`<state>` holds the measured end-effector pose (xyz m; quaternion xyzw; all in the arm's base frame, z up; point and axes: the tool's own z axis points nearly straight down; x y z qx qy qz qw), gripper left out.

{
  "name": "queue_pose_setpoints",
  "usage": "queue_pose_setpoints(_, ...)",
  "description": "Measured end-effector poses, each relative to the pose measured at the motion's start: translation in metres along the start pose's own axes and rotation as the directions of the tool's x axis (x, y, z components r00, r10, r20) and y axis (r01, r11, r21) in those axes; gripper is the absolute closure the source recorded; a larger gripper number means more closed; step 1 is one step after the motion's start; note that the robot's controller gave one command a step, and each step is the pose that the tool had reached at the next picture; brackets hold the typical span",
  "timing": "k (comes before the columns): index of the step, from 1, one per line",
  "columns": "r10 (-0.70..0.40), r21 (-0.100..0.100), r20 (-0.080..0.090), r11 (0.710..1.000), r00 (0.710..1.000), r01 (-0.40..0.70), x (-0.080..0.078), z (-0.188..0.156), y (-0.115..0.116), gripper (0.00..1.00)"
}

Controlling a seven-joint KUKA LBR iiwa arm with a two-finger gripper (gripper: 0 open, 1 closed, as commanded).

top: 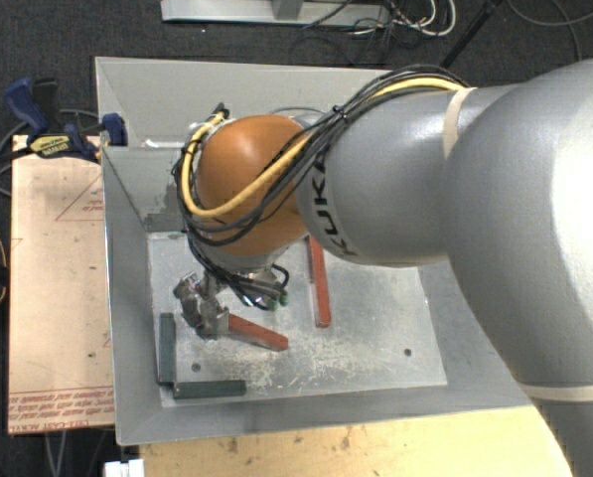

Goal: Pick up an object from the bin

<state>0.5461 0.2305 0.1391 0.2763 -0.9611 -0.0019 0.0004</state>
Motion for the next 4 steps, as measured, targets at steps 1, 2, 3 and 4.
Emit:
queue_pose_setpoints(1,0.006,0.003,0.003,1.000,1.000,-0.006,0.000,-0.003,-0.003,0.00)
queue_pose_setpoints(2,0.021,0.004,-0.006,1.000,1.000,-0.021,0.026,0.074,-0.071,0.00)
queue_pose_setpoints(3,0.015,0.003,0.001,1.000,1.000,-0.015,0.023,0.068,-0.067,1.00)
queue_pose_setpoints(4,0.040,0.006,0.013,0.999,0.999,-0.040,-0.001,-0.078,-0.072,1.00)
